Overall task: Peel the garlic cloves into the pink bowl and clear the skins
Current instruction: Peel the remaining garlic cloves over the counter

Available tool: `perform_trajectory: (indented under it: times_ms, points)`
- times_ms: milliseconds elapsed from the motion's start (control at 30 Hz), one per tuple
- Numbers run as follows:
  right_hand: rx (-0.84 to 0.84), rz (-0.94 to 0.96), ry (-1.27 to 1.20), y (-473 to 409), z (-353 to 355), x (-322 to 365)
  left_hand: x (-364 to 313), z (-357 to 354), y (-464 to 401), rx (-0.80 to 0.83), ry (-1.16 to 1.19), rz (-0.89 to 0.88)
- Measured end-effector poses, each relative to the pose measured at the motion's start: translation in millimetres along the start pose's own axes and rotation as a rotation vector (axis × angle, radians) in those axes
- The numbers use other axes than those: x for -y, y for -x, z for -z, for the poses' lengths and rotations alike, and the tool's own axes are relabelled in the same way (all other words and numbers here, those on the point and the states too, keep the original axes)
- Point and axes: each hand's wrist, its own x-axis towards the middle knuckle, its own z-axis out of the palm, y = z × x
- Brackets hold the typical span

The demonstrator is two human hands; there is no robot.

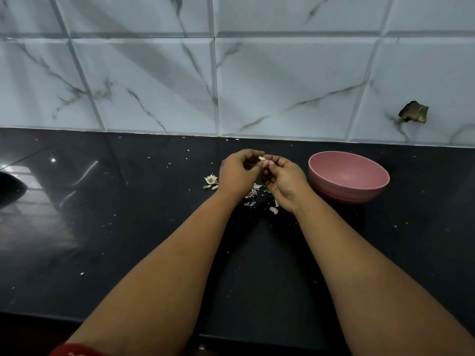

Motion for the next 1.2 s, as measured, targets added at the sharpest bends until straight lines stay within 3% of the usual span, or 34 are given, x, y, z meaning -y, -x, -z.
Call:
perform_trajectory:
  times_ms: [267, 700, 833, 1200]
  points:
    - [0.005, 0.102, 0.127, -2, 2, -5, 5, 1, -4, -0.015, 0.283, 0.158]
    - [0.027, 0.095, 0.1, -2, 2, -5, 1, 3, -4, -0.053, 0.308, 0.171]
    - [0.062, 0.096, 0.1, 2, 1, -4, 0, 4, -3, -0.037, 0.428, 0.252]
    - [0.005, 0.097, 0.157, 5, 6, 3, -9, 3, -4, -0.029, 0.457, 0.31]
